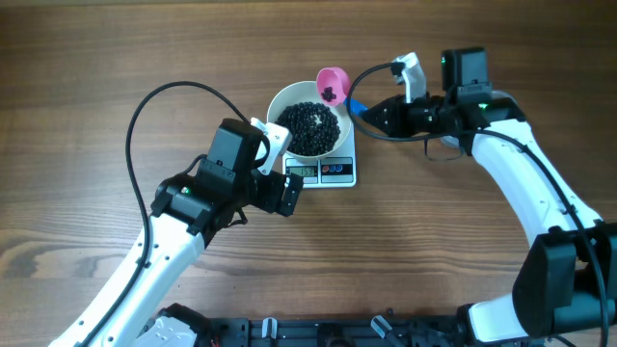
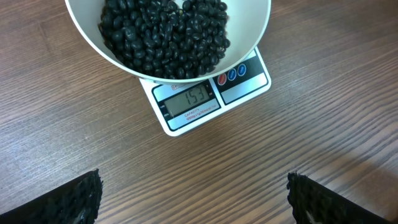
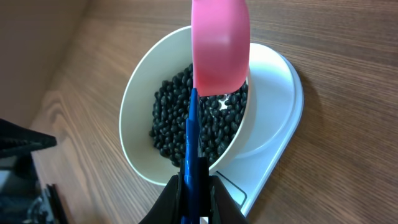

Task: Scoop item into bowl and weigh 150g on scale
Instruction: 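Lift the scoop up beside the bowl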

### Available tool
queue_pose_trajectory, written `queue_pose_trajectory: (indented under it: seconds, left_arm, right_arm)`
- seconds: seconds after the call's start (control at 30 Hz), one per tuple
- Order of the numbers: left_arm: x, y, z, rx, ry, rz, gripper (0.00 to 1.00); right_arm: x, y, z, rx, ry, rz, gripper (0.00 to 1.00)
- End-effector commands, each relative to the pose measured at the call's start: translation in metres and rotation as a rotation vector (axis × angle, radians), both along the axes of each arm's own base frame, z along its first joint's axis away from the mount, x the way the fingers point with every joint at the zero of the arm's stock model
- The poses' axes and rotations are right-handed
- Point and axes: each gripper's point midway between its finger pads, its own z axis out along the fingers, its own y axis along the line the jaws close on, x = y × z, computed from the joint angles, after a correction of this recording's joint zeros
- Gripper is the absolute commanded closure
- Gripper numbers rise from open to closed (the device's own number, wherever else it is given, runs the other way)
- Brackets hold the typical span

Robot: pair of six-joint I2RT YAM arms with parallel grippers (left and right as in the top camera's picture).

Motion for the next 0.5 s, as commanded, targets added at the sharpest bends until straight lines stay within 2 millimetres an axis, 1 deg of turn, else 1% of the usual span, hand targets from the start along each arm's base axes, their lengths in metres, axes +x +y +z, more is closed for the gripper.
queue_pose_trajectory:
  seconds: [0.0, 0.13, 0.47]
  left_arm:
    - [0.004, -0.002, 0.006, -0.003, -0.017, 0.003, 0.0]
    - [0.004, -0.002, 0.006, -0.002, -0.017, 0.002, 0.0]
    - [0.004, -0.002, 0.006, -0.003, -0.017, 0.002, 0.0]
  right_arm:
    - [0.004, 0.001, 0.004, 0.035, 0.013, -0.006, 0.92]
    - [0.01, -0.007, -0.002, -0.019, 0.002, -0.045, 0.94]
    - [0.014, -0.007, 0.0, -0.02, -0.021, -0.047, 0.96]
